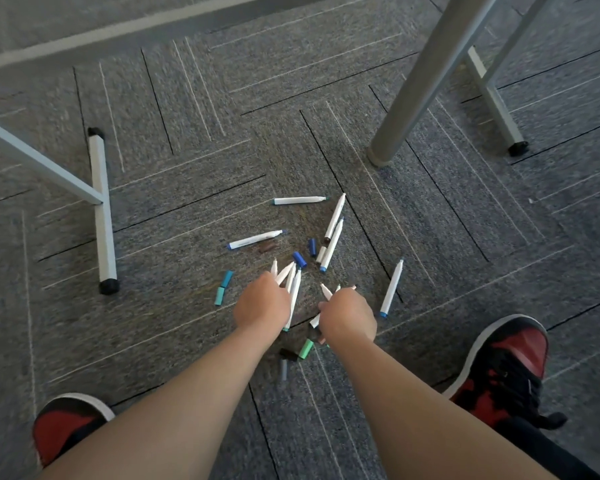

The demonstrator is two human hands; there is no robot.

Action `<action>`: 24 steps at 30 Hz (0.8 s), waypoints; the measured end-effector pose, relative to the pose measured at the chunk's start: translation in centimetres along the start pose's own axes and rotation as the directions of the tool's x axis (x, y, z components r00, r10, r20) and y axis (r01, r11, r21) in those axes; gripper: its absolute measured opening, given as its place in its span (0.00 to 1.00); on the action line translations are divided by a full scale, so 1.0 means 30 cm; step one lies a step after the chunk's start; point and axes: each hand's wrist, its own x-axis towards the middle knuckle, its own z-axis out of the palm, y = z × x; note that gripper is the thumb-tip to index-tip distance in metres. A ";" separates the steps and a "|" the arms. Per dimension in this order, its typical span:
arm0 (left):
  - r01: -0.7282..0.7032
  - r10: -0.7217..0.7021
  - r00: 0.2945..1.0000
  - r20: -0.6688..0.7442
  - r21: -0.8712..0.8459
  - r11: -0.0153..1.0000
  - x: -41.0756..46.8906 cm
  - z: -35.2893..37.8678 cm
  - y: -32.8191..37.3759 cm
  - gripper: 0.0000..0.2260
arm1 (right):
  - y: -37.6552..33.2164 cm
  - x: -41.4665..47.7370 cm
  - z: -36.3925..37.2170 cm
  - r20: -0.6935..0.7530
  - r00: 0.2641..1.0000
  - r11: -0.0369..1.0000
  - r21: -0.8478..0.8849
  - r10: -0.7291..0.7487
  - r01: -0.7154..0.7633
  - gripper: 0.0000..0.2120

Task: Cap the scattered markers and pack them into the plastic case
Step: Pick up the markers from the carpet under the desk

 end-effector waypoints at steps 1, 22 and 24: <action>-0.012 0.012 1.000 0.005 0.008 1.000 0.011 0.004 -0.008 0.08 | -0.004 0.002 0.003 -0.006 1.000 1.000 -0.019 -0.008 0.007 0.11; -0.066 0.083 0.988 0.132 -0.127 0.990 0.068 -0.010 -0.014 0.09 | -0.066 0.026 0.037 0.068 0.986 0.925 0.360 -0.154 0.120 0.06; -0.076 0.091 0.990 0.104 -0.136 0.988 0.076 -0.035 -0.030 0.09 | -0.077 0.029 0.040 0.088 0.984 0.941 0.317 -0.152 0.117 0.09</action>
